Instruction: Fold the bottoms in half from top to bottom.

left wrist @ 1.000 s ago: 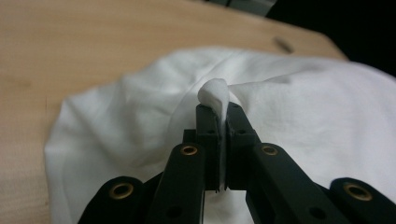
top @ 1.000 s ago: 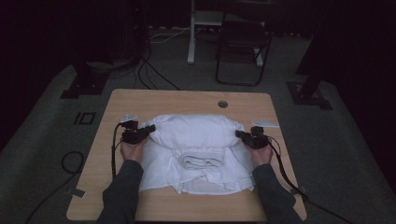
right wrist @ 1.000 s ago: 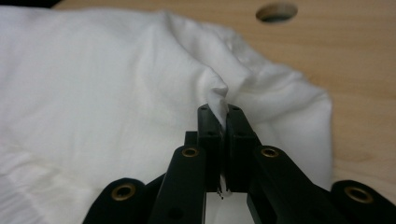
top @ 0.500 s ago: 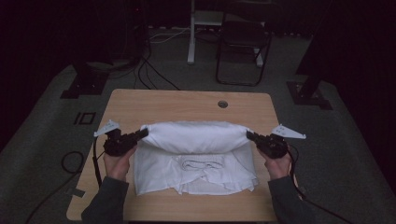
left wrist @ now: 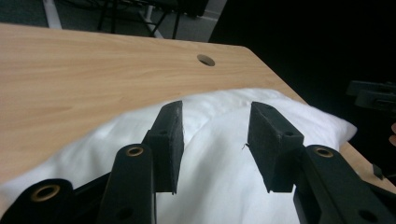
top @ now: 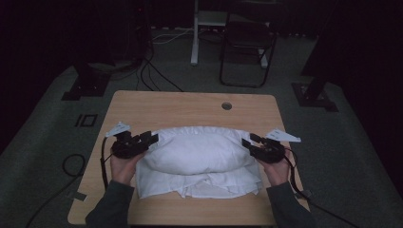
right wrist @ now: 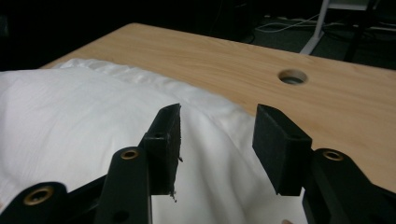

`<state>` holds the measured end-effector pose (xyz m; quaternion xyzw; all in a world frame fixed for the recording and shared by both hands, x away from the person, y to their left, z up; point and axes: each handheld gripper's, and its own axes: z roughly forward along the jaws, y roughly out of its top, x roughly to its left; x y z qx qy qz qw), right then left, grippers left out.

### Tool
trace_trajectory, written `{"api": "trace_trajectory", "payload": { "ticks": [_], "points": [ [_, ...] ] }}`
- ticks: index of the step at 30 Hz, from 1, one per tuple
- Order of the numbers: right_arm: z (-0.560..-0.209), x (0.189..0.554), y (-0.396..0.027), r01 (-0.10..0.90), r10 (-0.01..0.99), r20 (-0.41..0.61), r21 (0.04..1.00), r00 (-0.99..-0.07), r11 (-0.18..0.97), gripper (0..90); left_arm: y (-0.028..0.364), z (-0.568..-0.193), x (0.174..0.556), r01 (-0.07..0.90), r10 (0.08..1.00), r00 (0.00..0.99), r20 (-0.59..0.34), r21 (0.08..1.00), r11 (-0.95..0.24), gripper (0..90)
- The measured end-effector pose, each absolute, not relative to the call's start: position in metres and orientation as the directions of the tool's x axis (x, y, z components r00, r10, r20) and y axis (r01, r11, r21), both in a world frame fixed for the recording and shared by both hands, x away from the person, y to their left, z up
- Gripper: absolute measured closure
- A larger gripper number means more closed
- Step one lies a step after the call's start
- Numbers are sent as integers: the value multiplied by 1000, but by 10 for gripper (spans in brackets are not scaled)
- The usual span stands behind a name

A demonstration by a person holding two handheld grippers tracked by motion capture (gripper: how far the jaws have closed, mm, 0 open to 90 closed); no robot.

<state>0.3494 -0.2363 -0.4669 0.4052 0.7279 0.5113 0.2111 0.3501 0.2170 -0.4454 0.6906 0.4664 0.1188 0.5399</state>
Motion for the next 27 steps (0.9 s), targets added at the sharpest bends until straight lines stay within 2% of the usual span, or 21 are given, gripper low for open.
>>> {"api": "trace_trajectory", "payload": {
  "ticks": [7,13,20,27],
  "points": [
    [-475,388,-182,426,821,57,874,-568,233,549,174,-460,376,577,776,526,-349,816,-24,595],
    [-495,403,-169,487,831,53,830,-554,272,564,160,-486,379,634,777,514,-362,771,-60,624],
    [-523,383,-172,531,818,63,789,-572,311,586,158,-510,359,640,781,534,-322,758,-125,643],
    [-537,355,-176,515,812,31,787,-584,340,586,161,-528,333,628,802,535,-265,760,-169,640]
  ]
}}
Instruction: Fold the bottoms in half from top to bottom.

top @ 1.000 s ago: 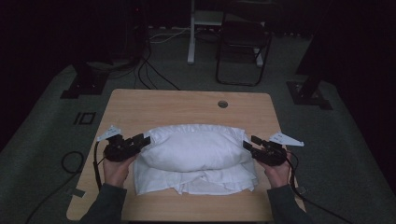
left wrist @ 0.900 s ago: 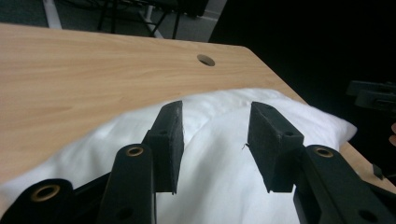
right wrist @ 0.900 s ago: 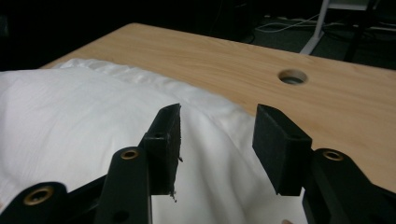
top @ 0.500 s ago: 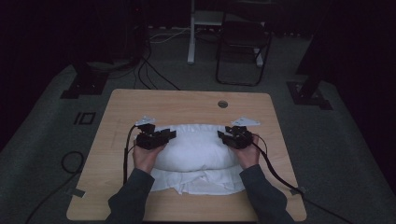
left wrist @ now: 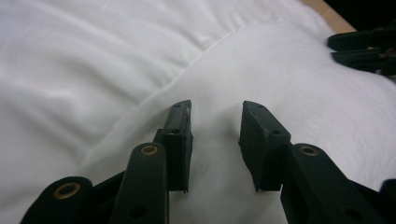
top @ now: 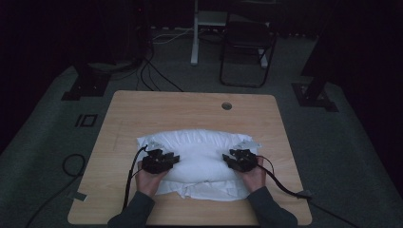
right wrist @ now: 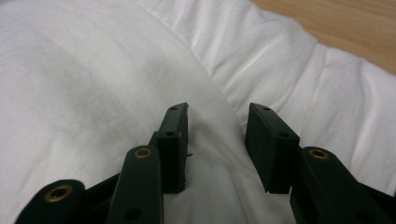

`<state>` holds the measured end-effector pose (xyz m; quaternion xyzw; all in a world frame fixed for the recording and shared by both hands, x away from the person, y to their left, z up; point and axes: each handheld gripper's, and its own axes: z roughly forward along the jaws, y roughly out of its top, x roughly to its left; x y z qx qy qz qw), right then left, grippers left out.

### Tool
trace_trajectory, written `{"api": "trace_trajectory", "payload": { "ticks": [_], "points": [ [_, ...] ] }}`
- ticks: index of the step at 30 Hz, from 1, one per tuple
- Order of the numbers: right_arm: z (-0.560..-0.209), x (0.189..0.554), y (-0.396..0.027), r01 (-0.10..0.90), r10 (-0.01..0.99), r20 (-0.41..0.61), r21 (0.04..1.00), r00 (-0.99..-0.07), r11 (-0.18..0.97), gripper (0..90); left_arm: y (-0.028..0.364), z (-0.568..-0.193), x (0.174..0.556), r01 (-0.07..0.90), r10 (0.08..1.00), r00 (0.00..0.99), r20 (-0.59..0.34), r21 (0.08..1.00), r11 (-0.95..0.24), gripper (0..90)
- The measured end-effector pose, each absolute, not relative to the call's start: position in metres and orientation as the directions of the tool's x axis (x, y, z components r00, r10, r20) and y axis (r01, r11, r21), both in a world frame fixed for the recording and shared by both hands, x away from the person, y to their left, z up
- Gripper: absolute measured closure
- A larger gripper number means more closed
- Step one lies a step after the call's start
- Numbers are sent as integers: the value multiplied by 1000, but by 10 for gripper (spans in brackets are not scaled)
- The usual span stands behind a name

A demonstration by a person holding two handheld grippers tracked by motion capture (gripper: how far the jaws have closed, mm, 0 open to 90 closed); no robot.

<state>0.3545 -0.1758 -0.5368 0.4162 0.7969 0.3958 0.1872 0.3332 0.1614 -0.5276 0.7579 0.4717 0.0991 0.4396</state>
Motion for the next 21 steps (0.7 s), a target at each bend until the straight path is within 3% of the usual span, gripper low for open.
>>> {"api": "trace_trajectory", "payload": {
  "ticks": [11,16,21],
  "points": [
    [-538,307,-183,394,820,-59,856,-569,335,578,165,-546,312,612,817,538,-211,763,-206,638],
    [-539,291,-189,379,818,-44,871,-573,313,574,165,-550,308,607,822,529,-208,770,-196,638],
    [-551,287,-189,418,810,-57,834,-584,360,557,164,-552,306,604,830,521,-200,773,-193,636]
  ]
}}
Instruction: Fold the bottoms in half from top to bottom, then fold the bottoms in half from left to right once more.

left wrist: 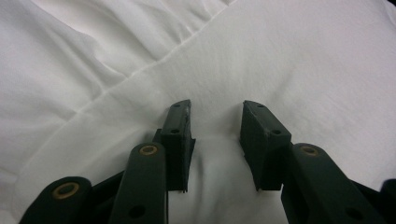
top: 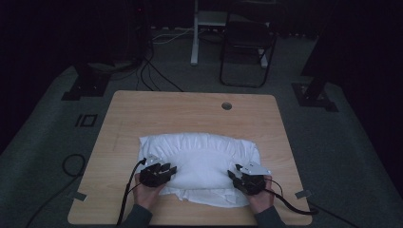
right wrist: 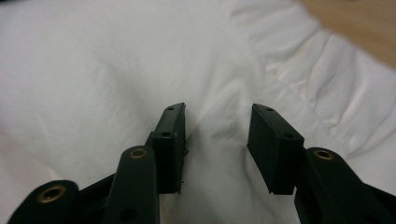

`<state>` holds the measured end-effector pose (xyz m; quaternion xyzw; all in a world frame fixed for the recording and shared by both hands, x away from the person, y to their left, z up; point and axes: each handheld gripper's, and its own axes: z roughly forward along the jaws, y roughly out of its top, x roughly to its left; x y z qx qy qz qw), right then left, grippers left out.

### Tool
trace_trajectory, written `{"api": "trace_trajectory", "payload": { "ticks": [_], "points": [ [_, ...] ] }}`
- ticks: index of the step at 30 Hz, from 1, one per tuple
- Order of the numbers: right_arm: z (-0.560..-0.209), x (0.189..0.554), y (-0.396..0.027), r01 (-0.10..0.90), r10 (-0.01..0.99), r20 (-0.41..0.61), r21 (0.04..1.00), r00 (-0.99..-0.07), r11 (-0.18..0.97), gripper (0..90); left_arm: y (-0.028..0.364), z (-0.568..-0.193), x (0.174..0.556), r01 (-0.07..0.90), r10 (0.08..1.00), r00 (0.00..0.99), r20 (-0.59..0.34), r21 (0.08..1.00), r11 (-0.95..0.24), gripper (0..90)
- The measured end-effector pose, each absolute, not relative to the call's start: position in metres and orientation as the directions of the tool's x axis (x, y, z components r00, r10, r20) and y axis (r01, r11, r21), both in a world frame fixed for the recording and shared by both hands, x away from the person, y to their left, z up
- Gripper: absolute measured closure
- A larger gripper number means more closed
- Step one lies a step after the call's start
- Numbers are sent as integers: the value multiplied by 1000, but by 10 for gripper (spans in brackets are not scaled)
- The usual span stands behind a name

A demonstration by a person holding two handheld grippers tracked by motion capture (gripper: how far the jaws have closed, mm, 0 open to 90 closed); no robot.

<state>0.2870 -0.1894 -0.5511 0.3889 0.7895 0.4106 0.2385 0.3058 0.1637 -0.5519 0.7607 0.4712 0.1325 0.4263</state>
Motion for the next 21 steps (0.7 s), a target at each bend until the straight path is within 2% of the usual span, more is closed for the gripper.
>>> {"api": "trace_trajectory", "payload": {
  "ticks": [7,12,15,18,21],
  "points": [
    [-560,307,-183,437,803,-83,804,-590,404,551,161,-554,307,604,842,503,-194,776,-182,626],
    [-559,331,-178,419,811,-127,805,-571,420,562,158,-556,312,608,868,458,-190,780,-150,624],
    [-560,350,-174,424,820,-113,811,-561,402,561,162,-554,323,614,886,421,-192,780,-123,608],
    [-559,363,-170,439,831,-83,817,-551,373,560,172,-546,331,618,897,381,-223,784,-68,546],
    [-560,365,-168,443,835,-69,822,-546,358,553,187,-535,330,589,921,325,-214,808,-20,418]
  ]
}}
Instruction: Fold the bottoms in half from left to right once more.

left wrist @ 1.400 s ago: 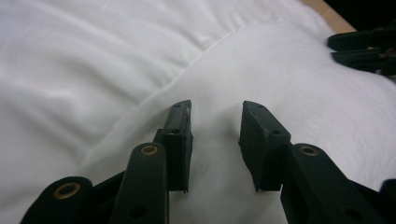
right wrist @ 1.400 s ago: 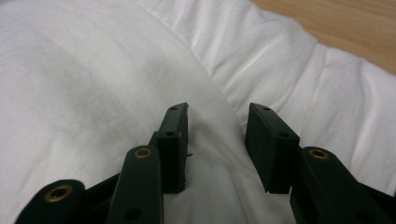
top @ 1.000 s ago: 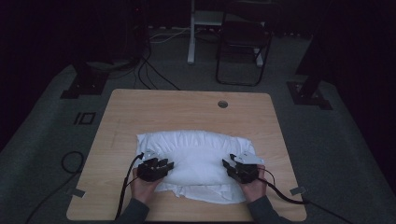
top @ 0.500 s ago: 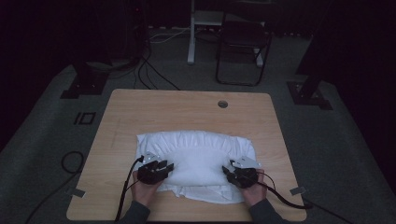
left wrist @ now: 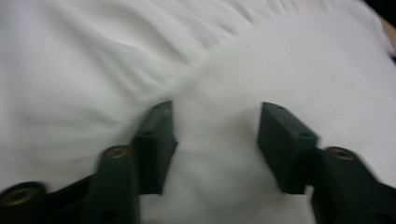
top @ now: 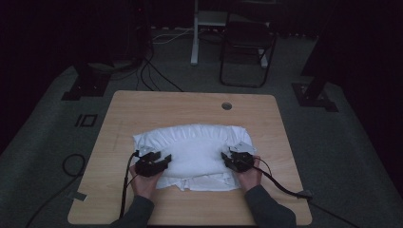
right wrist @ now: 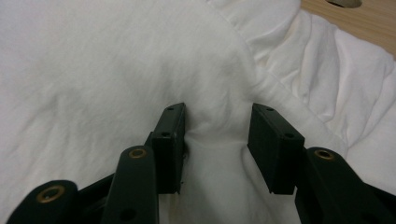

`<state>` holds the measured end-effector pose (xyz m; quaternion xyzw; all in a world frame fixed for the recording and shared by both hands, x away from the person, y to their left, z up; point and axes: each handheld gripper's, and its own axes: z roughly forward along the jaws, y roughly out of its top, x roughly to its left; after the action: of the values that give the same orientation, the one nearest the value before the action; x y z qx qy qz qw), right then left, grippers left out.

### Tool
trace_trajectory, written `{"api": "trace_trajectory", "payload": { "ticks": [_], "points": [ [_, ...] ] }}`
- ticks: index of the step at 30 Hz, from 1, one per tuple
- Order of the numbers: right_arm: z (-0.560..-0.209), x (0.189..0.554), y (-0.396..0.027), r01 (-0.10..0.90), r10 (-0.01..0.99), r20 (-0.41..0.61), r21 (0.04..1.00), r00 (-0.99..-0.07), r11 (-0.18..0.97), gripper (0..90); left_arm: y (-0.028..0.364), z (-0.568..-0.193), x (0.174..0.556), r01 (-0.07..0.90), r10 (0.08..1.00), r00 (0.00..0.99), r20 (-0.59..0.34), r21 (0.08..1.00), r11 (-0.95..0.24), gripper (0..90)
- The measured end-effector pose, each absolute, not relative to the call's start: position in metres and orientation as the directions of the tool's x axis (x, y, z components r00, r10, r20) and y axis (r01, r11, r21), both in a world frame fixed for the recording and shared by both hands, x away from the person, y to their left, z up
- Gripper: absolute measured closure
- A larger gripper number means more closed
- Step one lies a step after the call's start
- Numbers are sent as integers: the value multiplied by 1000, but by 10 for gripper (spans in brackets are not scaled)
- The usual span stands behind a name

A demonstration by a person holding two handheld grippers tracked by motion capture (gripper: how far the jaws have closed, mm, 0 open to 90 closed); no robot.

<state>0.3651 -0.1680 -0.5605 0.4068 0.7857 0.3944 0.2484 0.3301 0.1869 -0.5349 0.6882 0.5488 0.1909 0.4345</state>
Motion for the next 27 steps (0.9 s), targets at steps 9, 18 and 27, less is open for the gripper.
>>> {"api": "trace_trajectory", "payload": {
  "ticks": [9,18,27],
  "points": [
    [-560,361,-172,458,838,-38,823,-545,336,523,216,-551,341,689,983,157,-98,724,-38,150],
    [-561,359,-173,452,827,-41,822,-560,346,515,217,-561,348,711,993,110,-48,702,-45,31],
    [-562,358,-173,459,828,-31,821,-560,341,510,205,-563,343,682,992,127,-16,728,-75,93]
  ]
}}
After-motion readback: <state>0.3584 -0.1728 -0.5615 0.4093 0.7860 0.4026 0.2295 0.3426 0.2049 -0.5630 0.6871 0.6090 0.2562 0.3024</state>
